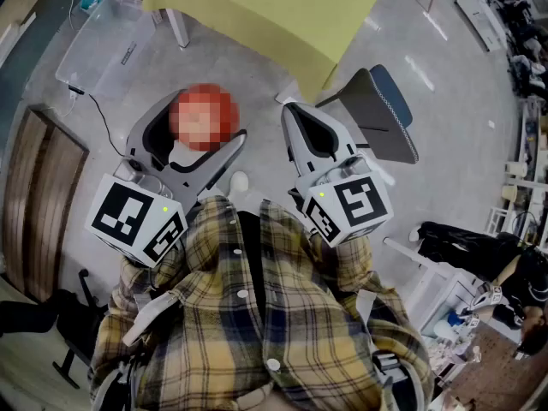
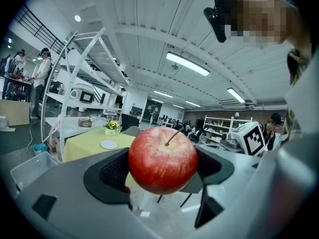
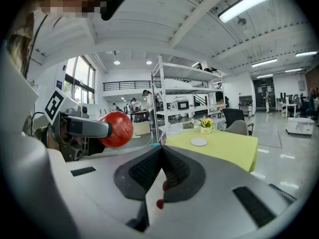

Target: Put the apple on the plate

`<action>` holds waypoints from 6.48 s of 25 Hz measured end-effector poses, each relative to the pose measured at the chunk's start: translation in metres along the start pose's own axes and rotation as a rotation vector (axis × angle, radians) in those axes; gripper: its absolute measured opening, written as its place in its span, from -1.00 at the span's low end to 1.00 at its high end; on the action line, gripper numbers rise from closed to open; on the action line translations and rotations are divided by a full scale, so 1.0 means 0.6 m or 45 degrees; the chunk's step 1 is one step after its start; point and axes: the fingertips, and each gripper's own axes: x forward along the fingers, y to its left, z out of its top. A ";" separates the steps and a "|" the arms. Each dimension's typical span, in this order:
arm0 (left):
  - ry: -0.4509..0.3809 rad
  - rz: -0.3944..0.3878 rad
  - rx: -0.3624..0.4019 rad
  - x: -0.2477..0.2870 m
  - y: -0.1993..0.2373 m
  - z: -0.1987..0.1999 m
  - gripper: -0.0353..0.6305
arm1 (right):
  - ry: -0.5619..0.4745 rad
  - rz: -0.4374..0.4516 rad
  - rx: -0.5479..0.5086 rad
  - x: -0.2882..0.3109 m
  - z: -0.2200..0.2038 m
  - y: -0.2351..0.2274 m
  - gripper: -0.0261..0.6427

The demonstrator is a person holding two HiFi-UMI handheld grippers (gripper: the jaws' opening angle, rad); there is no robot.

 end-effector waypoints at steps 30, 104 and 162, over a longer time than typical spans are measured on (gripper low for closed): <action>-0.009 0.124 -0.049 0.018 0.014 -0.022 0.34 | 0.074 0.012 0.070 -0.006 -0.053 -0.056 -0.93; 0.044 -0.024 0.024 0.565 0.478 0.232 0.34 | 0.090 -0.125 0.122 0.551 0.126 -0.491 -0.93; 0.410 -0.538 0.096 0.816 0.767 0.238 0.34 | 0.216 -0.525 0.300 0.870 0.168 -0.587 -0.93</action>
